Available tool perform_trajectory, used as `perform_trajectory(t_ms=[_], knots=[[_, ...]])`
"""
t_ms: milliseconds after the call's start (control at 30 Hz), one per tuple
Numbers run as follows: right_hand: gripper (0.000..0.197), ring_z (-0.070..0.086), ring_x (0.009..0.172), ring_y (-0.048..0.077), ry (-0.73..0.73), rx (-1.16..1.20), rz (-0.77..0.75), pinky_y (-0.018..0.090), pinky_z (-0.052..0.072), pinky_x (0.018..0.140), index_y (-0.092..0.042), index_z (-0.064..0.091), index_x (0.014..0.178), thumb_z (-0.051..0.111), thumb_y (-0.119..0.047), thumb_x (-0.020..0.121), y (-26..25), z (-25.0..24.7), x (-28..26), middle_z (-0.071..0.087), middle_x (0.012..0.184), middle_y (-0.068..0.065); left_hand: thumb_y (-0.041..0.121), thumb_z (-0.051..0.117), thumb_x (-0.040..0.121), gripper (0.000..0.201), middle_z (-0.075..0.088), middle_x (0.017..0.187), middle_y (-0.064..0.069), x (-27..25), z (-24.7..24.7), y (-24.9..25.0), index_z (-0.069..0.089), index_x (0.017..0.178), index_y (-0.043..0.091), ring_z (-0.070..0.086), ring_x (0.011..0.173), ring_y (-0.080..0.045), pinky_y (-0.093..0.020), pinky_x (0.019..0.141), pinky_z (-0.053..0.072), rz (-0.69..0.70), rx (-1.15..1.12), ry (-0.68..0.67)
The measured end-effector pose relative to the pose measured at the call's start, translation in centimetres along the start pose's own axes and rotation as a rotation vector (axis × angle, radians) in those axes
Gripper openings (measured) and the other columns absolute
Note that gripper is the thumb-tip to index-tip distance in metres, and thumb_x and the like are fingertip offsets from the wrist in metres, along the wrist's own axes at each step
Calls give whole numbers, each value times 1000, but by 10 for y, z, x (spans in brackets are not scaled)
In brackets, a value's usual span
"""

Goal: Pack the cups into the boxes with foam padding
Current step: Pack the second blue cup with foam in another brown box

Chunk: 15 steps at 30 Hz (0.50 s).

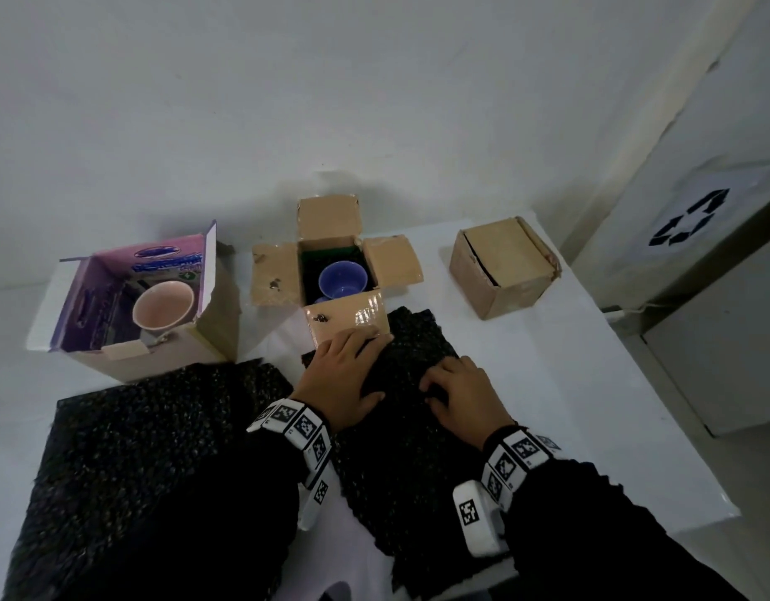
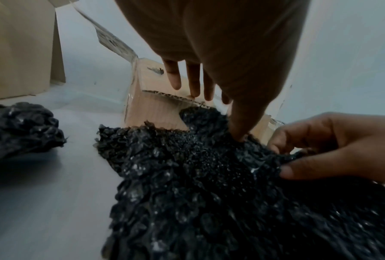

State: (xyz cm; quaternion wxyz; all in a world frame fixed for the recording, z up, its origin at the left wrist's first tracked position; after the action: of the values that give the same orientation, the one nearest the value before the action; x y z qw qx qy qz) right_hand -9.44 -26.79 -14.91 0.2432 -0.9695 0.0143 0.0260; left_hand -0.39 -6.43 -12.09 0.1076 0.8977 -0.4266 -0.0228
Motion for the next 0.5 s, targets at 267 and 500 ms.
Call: perform_trajectory(t_ms=[267,500], knots=[[38,55,83,7,62,165,-36,26,47,72,-32,54,109,74,-24,77,-9,-56,27,55,105,-12,39,49,88,30,62,93,-1,23,-29,-2,66,89,15,58,84,-24,-36,71,49,92,-111,127],[10,61,75,16,-16,323,60,27,45,66,-25,55,87,62,-18,89,-8,-86,47,64,80,-1,17,58,83,16,51,92,-2,22,-66,-7,43,87,20,54,81,-24,-35,70,47,113,-309,319]])
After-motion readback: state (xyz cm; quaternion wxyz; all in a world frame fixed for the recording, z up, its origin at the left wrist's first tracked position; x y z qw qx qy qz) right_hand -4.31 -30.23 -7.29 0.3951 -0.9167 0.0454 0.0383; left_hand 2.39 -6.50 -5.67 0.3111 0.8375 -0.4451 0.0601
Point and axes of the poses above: each hand's wrist, its own x-axis towards the middle knuckle, its own z-axis out of the palm, y = z × x, the point moved 1 cm from there along x, towards the middle knuckle
